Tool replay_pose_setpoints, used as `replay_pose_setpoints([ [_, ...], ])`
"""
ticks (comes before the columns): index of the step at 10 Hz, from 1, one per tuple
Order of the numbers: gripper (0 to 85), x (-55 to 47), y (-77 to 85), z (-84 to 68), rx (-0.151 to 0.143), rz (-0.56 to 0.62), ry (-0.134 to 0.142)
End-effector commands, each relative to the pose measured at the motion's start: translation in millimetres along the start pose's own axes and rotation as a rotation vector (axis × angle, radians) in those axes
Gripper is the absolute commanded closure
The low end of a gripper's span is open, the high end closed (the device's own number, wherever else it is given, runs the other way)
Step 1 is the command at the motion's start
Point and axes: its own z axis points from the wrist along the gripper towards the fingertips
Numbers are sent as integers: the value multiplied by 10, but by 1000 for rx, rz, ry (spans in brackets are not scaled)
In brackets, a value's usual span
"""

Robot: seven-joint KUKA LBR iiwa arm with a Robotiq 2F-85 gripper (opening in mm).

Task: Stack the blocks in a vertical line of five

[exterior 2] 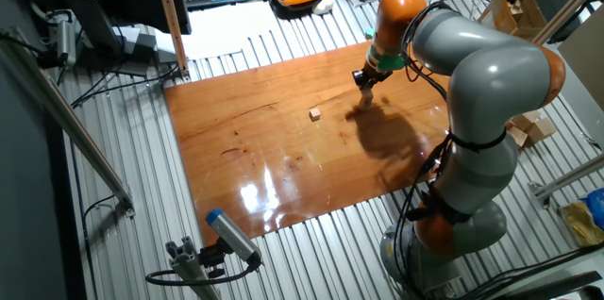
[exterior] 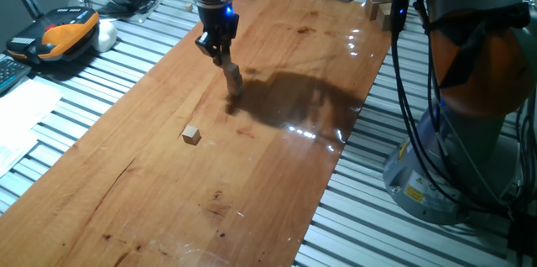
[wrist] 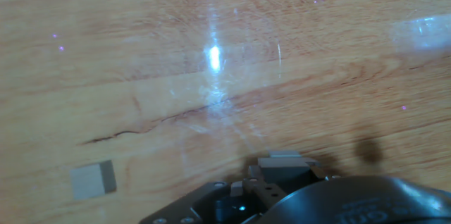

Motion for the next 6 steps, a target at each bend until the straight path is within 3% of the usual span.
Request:
replay_pose_setpoints([
  [1,850,5,-18,9,3,-3,0],
  [6,850,31,-92,61,-11,-4,1],
])
